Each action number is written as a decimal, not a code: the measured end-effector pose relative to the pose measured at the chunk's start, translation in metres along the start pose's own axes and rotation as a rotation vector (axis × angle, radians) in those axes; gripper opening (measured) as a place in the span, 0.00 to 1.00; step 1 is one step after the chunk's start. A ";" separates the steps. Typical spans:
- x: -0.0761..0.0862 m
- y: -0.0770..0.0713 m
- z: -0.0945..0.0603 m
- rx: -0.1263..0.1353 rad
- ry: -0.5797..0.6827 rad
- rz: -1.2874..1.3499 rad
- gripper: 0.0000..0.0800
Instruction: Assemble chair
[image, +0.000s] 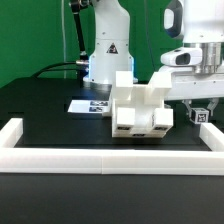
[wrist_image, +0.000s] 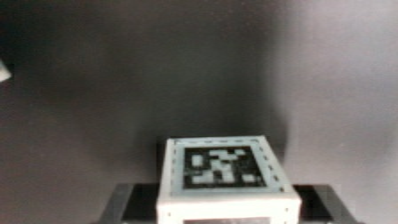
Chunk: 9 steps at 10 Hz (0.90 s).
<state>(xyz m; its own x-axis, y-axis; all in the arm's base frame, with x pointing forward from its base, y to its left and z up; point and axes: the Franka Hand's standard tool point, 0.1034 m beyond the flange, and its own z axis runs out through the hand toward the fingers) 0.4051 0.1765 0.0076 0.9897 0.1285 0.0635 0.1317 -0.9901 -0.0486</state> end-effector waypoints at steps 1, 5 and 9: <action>0.001 0.003 0.000 0.000 0.001 0.007 0.36; 0.008 0.014 -0.002 -0.005 0.008 0.030 0.36; 0.013 0.016 -0.010 -0.002 0.014 0.047 0.69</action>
Offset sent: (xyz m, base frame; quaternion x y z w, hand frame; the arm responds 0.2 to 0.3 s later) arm 0.0106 -0.0092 0.0001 0.0016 0.0068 -0.0035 1.0000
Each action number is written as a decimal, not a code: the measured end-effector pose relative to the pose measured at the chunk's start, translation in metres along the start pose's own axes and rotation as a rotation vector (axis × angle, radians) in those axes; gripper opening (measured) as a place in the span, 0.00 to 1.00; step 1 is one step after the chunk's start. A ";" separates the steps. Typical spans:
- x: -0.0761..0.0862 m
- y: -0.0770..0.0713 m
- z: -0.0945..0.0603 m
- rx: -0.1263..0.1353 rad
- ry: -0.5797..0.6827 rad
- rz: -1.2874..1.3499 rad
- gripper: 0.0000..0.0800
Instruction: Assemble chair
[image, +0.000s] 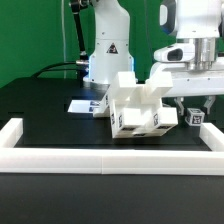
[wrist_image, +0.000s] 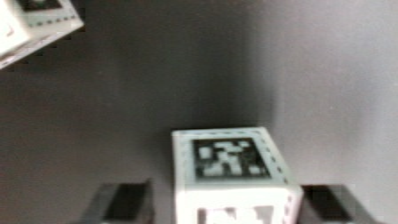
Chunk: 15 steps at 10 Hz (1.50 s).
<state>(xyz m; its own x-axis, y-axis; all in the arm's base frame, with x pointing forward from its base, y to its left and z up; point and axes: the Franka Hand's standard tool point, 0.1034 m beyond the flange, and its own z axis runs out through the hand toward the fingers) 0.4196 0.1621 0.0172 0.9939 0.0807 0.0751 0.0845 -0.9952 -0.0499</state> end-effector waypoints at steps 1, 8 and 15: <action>0.000 -0.001 0.000 0.000 0.001 0.008 0.69; 0.007 -0.015 -0.060 0.051 -0.020 0.037 0.81; 0.065 0.041 -0.117 0.080 0.009 0.014 0.81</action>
Offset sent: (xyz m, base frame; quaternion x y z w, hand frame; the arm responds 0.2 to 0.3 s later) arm 0.0005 -0.0016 0.0048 -0.0122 -0.0010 0.0068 0.9999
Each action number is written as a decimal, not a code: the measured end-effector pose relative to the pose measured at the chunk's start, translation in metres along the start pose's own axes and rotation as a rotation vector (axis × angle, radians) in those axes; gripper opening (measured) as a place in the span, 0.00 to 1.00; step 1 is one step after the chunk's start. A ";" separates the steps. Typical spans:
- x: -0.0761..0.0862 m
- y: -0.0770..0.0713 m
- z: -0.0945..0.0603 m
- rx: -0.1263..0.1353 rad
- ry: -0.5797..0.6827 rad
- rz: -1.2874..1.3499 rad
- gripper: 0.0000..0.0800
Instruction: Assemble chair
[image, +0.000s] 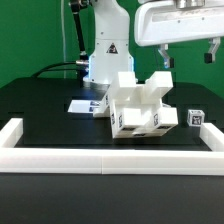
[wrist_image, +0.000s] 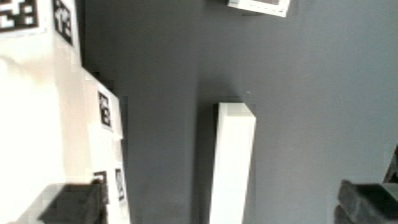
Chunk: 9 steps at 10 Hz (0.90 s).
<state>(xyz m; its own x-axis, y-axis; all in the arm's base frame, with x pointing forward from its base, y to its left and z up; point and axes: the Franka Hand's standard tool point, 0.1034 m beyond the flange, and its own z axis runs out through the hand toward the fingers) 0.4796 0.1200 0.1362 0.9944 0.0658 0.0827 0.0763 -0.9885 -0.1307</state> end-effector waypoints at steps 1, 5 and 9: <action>0.000 0.000 0.000 0.000 0.000 0.000 0.81; 0.008 0.023 0.014 -0.016 0.005 -0.035 0.81; 0.029 0.033 0.022 -0.023 0.011 -0.043 0.81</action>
Offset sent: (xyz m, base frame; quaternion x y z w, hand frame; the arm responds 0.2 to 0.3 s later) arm 0.0241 -0.0167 -0.0076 0.0148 -0.0039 -0.0284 0.9995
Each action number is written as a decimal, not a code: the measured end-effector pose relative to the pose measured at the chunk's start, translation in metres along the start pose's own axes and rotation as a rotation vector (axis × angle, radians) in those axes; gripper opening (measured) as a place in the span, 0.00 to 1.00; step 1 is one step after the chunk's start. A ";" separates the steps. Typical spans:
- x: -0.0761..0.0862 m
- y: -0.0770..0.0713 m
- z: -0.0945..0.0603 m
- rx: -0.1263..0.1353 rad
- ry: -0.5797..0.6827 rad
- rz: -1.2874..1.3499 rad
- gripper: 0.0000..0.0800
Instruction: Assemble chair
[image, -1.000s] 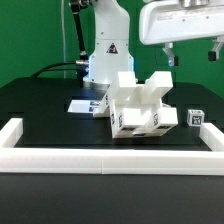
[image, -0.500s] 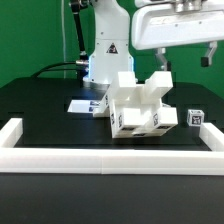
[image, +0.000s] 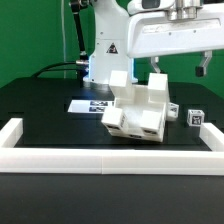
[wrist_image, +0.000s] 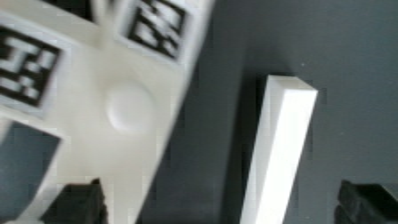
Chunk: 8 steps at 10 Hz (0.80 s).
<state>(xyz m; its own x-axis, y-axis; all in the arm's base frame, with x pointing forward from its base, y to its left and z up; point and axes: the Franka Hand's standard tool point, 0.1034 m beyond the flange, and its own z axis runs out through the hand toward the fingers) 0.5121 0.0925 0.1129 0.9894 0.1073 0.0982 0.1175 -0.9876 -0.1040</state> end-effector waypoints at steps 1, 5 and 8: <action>0.003 0.002 0.003 0.002 -0.011 0.003 0.81; 0.001 -0.002 0.008 -0.009 -0.007 0.038 0.81; -0.001 0.001 0.005 -0.008 -0.006 0.044 0.81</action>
Offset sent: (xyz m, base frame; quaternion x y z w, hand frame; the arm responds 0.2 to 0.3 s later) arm -0.0280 0.0148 0.0001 -0.0568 0.0165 0.0766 0.9953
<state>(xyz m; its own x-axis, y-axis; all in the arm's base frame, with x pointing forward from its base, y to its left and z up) 0.5115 0.0918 0.1078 0.9941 0.0647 0.0876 0.0734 -0.9923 -0.1001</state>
